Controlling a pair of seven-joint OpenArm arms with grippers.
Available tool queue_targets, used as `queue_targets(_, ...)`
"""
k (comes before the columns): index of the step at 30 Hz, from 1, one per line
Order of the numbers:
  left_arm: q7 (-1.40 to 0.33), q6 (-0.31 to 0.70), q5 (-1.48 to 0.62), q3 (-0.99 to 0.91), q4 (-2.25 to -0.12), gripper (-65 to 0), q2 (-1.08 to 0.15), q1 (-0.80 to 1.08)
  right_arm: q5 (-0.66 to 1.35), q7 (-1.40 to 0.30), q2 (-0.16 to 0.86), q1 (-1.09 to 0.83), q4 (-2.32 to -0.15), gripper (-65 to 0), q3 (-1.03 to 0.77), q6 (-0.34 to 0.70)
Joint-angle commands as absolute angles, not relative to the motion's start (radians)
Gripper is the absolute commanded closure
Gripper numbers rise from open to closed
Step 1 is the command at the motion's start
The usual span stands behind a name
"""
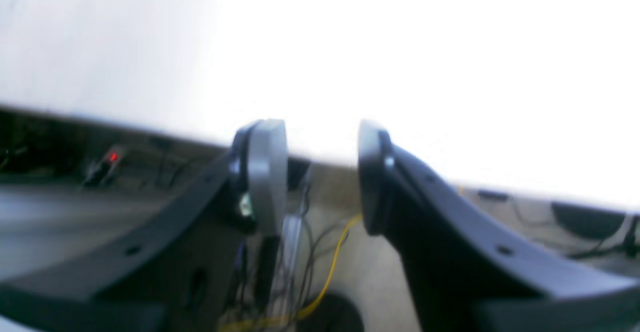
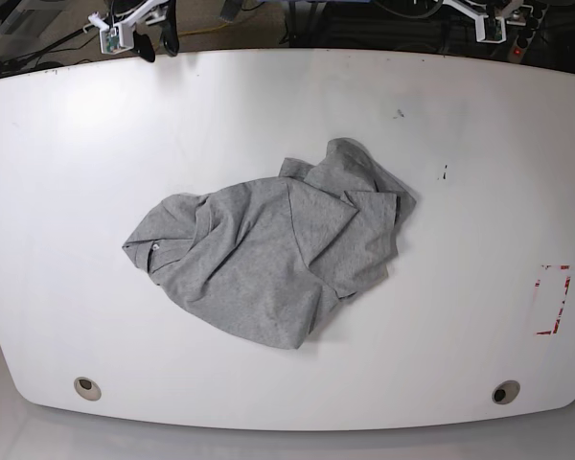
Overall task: Fold the T-shirt properly
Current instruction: 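Move both grippers down toward the crumpled grey T-shirt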
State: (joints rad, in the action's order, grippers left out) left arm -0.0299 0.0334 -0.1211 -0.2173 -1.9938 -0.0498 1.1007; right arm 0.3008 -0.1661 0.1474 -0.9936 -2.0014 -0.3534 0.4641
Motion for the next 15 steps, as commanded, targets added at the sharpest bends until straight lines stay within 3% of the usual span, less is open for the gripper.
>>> queue_targets(1,-0.005,0.03,-0.116,-0.219,-2.008,-45.3,-0.051,1.073,0.317,-0.162,0.151,-0.978,-2.018,-23.1,-0.341,0.47)
queue_targets(10,-0.005,0.058,-0.113,-0.2,-2.003,-45.3,-0.101,0.911,0.318,-0.32,0.148,-0.816,-2.02,-23.8,-0.308,0.47)
queue_targets(15,-0.005,0.104,-0.111,-0.163,-2.003,-45.3,-0.151,0.84,0.318,-0.375,0.15,-0.736,-2.022,-35.8,-0.269,0.47)
